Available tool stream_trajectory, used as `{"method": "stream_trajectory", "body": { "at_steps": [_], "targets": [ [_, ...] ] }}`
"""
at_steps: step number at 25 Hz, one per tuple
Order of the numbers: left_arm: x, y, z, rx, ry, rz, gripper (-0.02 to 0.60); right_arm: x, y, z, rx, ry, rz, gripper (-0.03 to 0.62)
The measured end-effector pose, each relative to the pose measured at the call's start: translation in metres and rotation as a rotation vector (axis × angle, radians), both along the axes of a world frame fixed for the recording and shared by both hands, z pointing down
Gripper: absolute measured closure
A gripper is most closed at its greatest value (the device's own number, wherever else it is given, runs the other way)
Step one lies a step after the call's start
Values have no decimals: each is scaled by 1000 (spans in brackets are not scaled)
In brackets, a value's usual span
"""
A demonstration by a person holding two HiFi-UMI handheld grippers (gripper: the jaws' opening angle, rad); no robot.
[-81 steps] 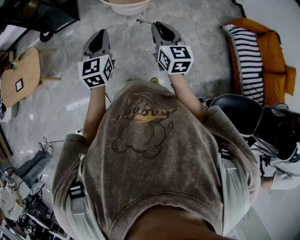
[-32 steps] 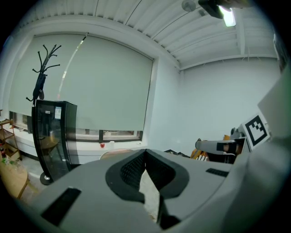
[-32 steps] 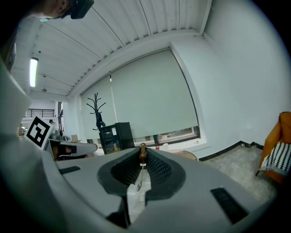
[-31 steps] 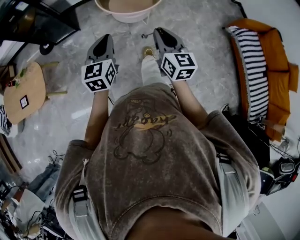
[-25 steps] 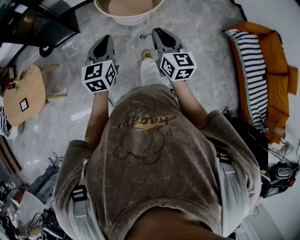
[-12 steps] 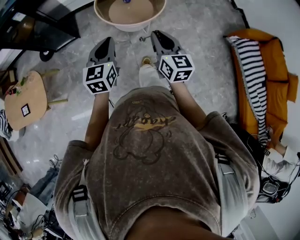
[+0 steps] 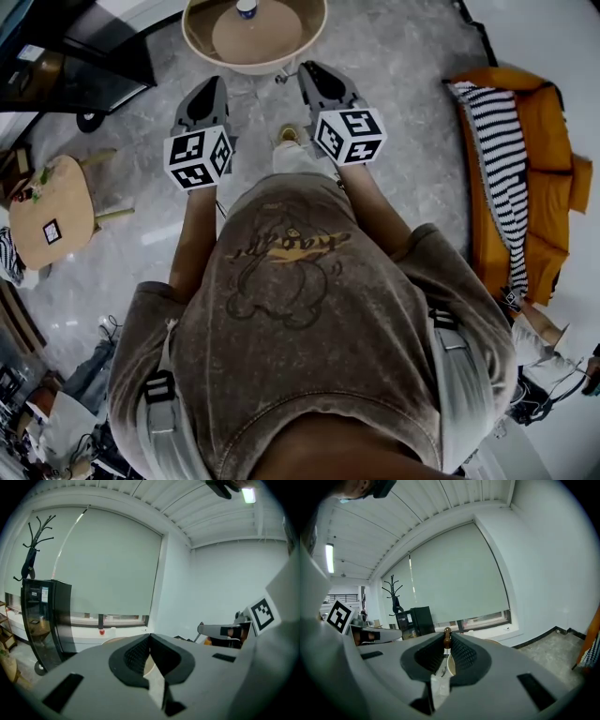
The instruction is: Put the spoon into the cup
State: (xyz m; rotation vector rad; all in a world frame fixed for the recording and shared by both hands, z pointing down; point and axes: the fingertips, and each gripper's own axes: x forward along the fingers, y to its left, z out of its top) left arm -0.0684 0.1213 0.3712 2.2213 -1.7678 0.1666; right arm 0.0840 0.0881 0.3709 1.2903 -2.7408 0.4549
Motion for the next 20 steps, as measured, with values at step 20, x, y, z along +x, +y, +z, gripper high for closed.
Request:
{"method": "stream_trajectory", "body": {
  "at_steps": [20],
  "targets": [
    [2,-130,1,-17,-7,-80,563,-3,-138,3,-19,0,-101,539]
  ]
}}
